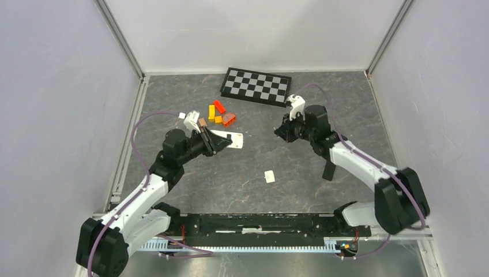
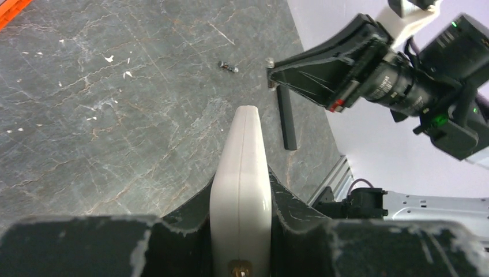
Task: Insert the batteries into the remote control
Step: Pick up the battery from the center of the board, then load the battery into the remote control.
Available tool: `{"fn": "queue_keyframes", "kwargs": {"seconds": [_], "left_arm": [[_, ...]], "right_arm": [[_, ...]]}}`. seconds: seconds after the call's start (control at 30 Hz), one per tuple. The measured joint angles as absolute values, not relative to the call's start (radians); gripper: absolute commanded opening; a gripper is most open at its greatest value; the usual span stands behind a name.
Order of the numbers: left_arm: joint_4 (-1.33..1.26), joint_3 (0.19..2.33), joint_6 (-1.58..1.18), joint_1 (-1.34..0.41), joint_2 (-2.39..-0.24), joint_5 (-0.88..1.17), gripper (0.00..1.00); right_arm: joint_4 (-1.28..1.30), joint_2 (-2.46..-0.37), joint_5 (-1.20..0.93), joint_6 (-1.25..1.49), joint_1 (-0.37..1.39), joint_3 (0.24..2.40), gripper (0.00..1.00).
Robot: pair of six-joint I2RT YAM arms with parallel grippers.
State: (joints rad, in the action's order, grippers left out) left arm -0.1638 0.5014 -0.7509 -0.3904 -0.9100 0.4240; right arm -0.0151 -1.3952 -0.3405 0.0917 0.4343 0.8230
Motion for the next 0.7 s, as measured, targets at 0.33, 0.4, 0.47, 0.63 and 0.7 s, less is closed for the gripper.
{"fn": "queue_keyframes", "kwargs": {"seconds": [0.33, 0.4, 0.47, 0.63, 0.7], "left_arm": [[-0.384, 0.438, -0.952, -0.390, -0.879, 0.436, 0.02], [-0.420, 0.434, -0.995, -0.390, -0.865, 0.447, 0.02], [-0.453, 0.432, -1.039, -0.390, -0.857, 0.454, 0.02], [-0.511, 0.427, -1.130, -0.390, -0.850, 0.466, 0.02], [-0.526, 0.425, -1.156, -0.390, -0.850, 0.473, 0.02]], "right_arm": [[-0.321, -1.050, -0.178, 0.604, 0.683, 0.667, 0.10], [-0.363, -1.037, -0.123, 0.663, 0.732, 0.667, 0.10], [-0.385, -1.041, -0.061, 0.701, 0.778, 0.668, 0.10], [-0.385, -1.093, 0.073, 0.721, 0.870, 0.710, 0.10], [-0.387, -1.112, 0.109, 0.721, 0.894, 0.731, 0.09]]}}
